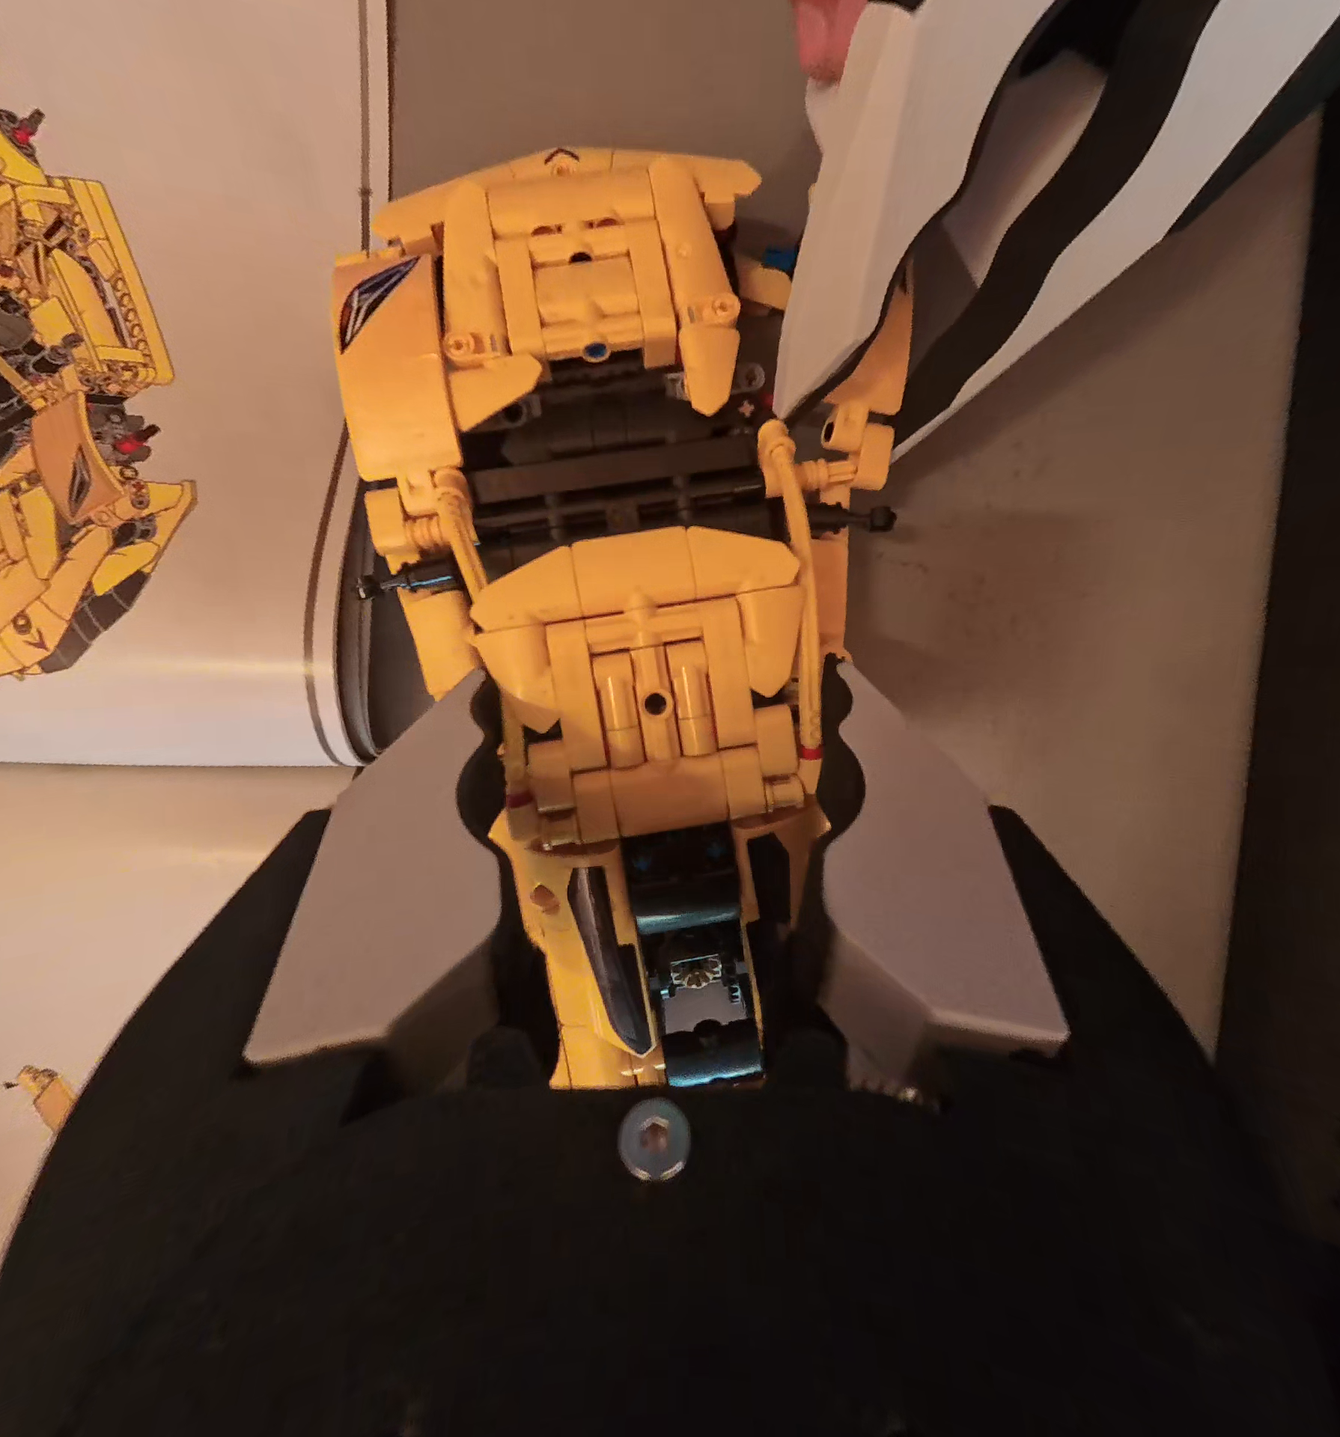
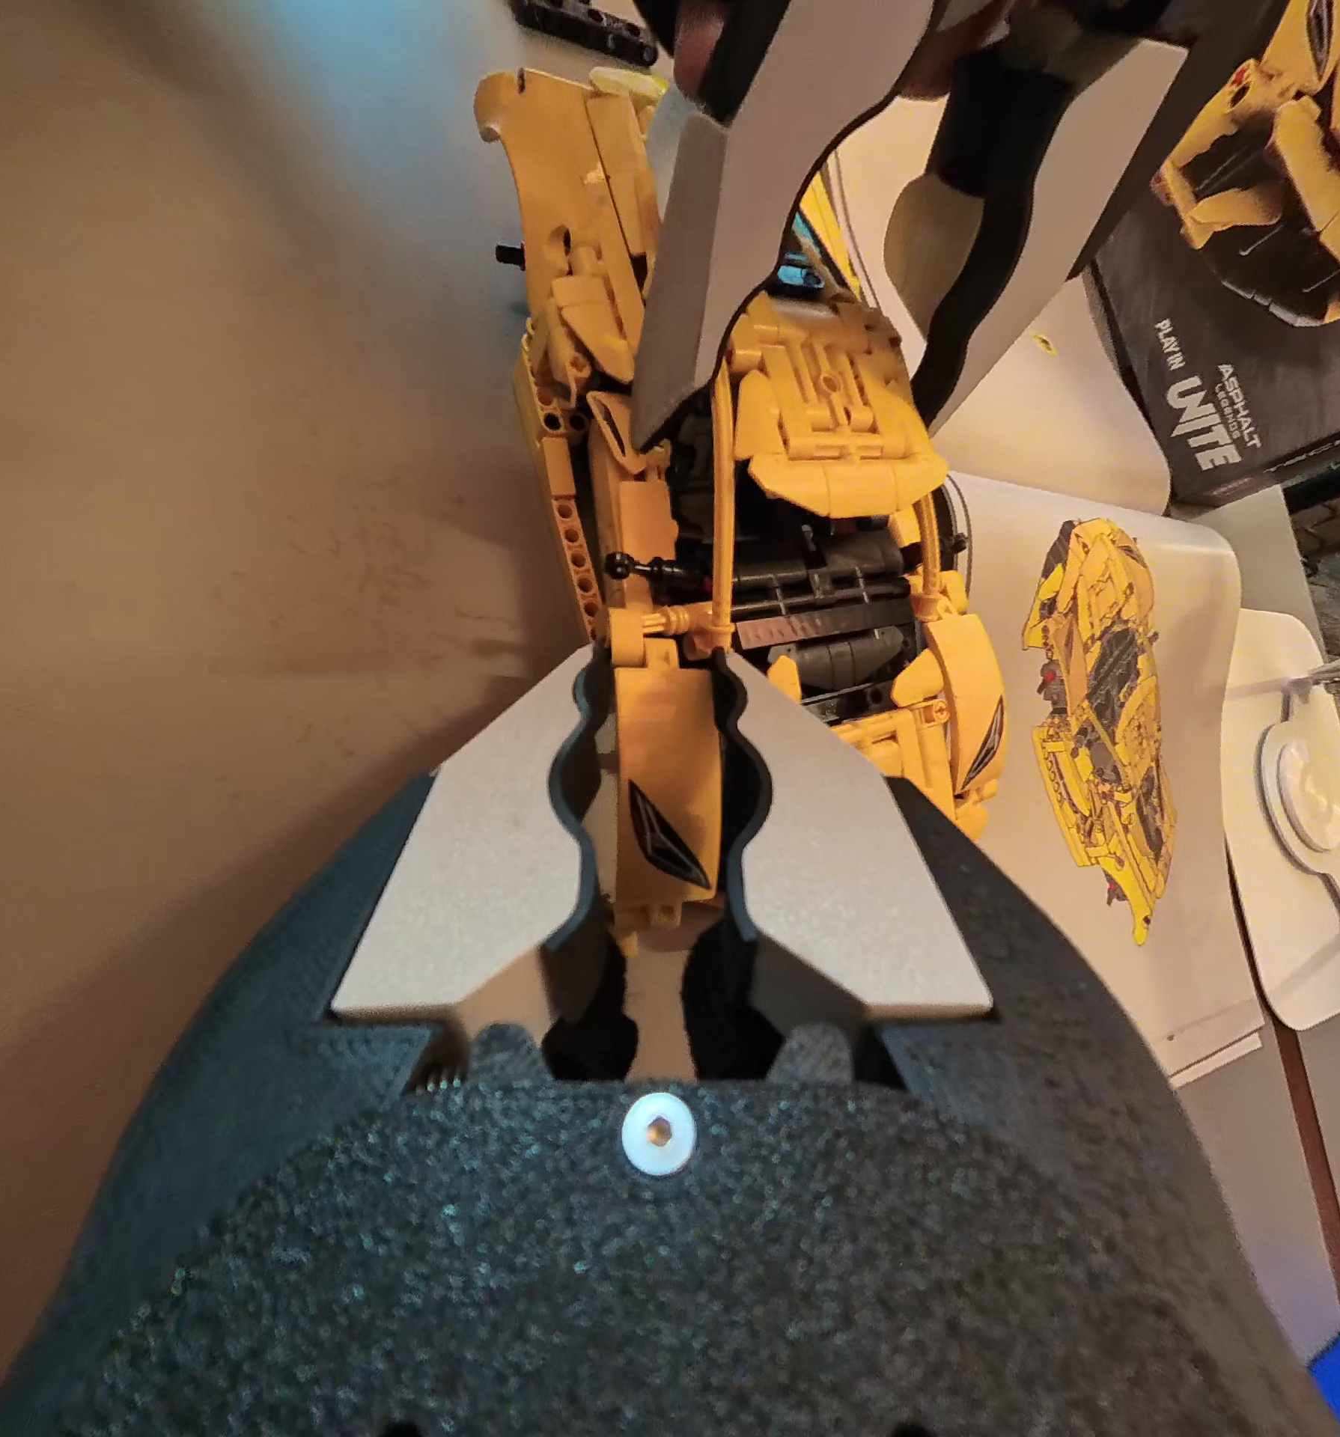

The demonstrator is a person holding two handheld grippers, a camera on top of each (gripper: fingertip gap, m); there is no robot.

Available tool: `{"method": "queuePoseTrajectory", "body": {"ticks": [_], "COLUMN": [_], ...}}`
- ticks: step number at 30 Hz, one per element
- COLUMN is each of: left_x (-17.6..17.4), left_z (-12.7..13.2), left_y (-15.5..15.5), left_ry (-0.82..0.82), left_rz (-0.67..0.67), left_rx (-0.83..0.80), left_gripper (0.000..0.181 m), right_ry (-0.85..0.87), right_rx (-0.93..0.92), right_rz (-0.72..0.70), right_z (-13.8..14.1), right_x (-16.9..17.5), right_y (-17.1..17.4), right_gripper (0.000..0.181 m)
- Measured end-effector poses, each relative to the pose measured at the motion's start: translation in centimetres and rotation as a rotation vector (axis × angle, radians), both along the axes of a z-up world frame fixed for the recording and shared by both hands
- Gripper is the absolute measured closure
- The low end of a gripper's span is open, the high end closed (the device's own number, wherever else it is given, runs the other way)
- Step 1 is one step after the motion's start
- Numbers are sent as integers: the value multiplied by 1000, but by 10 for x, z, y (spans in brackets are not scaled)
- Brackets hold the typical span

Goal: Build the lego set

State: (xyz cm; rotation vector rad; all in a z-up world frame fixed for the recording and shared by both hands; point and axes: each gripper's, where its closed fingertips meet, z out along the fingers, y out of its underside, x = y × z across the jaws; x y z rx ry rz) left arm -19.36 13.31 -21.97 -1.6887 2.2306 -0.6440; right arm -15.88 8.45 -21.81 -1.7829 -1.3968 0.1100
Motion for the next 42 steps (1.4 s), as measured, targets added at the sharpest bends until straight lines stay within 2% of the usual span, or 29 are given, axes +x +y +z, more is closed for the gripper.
{"method": "queuePoseTrajectory", "body": {"ticks": [5, 8, 13, 18, 28, 32, 42], "left_x": [0, 0, 0, 1, 1, 1, 1], "left_z": [0, 0, 0, 0, -1, -1, -2], "left_y": [0, 0, 0, -1, -1, -1, -2], "left_ry": [-10, -14, -17, -20, -29, -28, -21], "left_rz": [6, 7, 10, 12, 26, 28, 36], "left_rx": [-1, -2, -2, -6, -19, -23, -34], "left_gripper": [100, 100, 100, 100, 100, 100, 101], "right_ry": [-13, -48, -91, -25, 8, 32, 73], "right_rx": [70, 82, 5, -196, -164, -131, -167], "right_rz": [-11, 32, 164, 272, 273, 269, 276], "right_z": [6, 8, 4, -1, -1, -1, 0], "right_x": [4, 3, -1, -2, -4, -4, -5], "right_y": [8, 10, 10, 8, 7, 5, 5], "right_gripper": [135, 130, 134, 140, 142, 149, 153]}}
